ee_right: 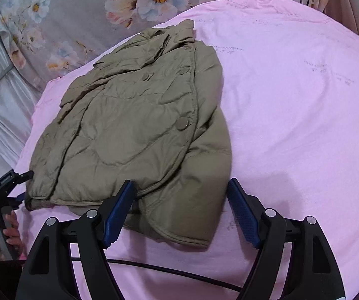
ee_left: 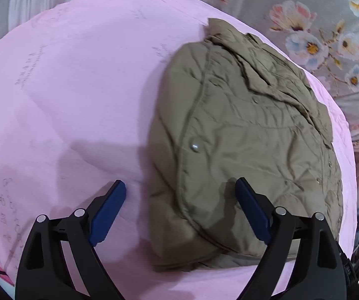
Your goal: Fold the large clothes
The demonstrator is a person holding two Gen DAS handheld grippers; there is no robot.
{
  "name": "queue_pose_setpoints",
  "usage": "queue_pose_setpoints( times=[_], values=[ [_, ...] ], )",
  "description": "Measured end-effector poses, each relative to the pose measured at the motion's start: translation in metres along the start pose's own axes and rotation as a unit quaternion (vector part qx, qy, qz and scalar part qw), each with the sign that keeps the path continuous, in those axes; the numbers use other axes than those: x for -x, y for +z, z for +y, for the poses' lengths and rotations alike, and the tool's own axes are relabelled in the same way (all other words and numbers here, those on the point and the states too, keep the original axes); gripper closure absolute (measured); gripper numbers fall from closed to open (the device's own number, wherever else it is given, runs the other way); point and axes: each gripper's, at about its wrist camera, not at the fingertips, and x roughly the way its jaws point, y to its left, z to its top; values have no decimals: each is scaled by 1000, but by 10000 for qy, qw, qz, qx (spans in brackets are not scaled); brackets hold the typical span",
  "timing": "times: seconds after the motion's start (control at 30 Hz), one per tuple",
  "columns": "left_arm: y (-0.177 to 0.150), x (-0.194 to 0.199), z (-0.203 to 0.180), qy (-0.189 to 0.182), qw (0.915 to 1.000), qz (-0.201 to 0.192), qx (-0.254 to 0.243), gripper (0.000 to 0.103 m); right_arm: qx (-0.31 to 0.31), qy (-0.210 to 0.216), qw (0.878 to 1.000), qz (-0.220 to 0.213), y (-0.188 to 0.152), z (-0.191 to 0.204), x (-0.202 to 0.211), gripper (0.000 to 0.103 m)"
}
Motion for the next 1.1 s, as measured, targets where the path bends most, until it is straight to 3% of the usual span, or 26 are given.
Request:
queue_pose_setpoints(
  times=[0.03, 0.07, 0.13, 0.23, 0.47, 0.63, 0.77, 0.83, 0.93, 1.1],
  values=[
    [-1, -1, -5, -62, 10000, 48, -61, 36, -32, 15, 10000, -12, 0, 2, 0, 37],
    [-2, -1, -7, -107, 9999, 75, -101, 42, -39, 40, 10000, -9, -1, 3, -1, 43],
    [-3, 3, -13, -198, 9997, 75, -147, 71, -7, 170, 9998, 118, 0, 8, -2, 75],
    [-4, 23, -21, -296, 9988, -166, -355, 90, 56, 560, 9984, 110, 3, 14, 10, 90],
    [-16, 127, -23, -816, 9896, -908, -757, 95, 865, 990, 9885, -745, 0, 27, 113, 95],
    [-41, 224, -33, -1154, 9736, -1677, -1029, 95, 1349, 1046, 9709, -1681, -18, 42, 212, 97],
    [-32, 269, -48, -1250, 9603, -2207, -1166, 94, 1166, 1221, 9565, -2378, -3, 39, 257, 97],
    [-18, 270, -61, -1170, 9565, -2346, -1278, 94, 1103, 1322, 9479, -2680, 17, 41, 263, 97],
    [13, 243, -81, -817, 9577, -2359, -1435, 94, 1083, 1238, 9419, -2929, 50, 46, 244, 97],
    [65, 164, -104, -189, 9678, -2042, -1457, 93, 735, 966, 9552, -2700, 111, 51, 165, 97]
  ],
)
